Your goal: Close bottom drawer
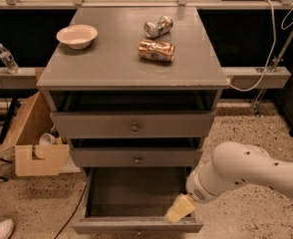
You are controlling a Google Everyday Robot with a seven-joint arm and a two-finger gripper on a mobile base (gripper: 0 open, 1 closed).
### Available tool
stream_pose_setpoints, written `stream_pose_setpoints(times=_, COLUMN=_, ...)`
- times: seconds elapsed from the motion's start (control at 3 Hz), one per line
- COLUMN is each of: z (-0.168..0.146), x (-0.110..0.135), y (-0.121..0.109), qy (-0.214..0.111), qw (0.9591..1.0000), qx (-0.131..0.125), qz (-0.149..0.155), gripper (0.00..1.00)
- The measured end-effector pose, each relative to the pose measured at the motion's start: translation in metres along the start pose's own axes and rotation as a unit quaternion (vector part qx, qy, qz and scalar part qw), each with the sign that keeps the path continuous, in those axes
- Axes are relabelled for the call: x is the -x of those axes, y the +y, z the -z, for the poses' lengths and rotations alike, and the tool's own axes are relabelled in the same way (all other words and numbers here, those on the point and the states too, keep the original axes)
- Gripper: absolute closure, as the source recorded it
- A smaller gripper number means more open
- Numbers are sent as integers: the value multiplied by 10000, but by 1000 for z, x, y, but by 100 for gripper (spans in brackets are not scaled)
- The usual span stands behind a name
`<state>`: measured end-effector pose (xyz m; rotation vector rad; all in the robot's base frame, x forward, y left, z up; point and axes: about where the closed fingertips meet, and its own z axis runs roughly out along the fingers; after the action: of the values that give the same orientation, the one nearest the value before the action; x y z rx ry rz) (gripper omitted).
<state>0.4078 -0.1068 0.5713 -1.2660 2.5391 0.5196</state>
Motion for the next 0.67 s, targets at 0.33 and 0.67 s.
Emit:
stream_pose_setpoints(times=0.33, z=1, x=0, y=0, qy=-1, qw=10000, qx=-7, qz=5, gripper=0)
stream_pose_setpoints(times=0.67, z=-26, x=-4, y=-8, qy=44, qw=9998, qx=132, qz=157, gripper=0)
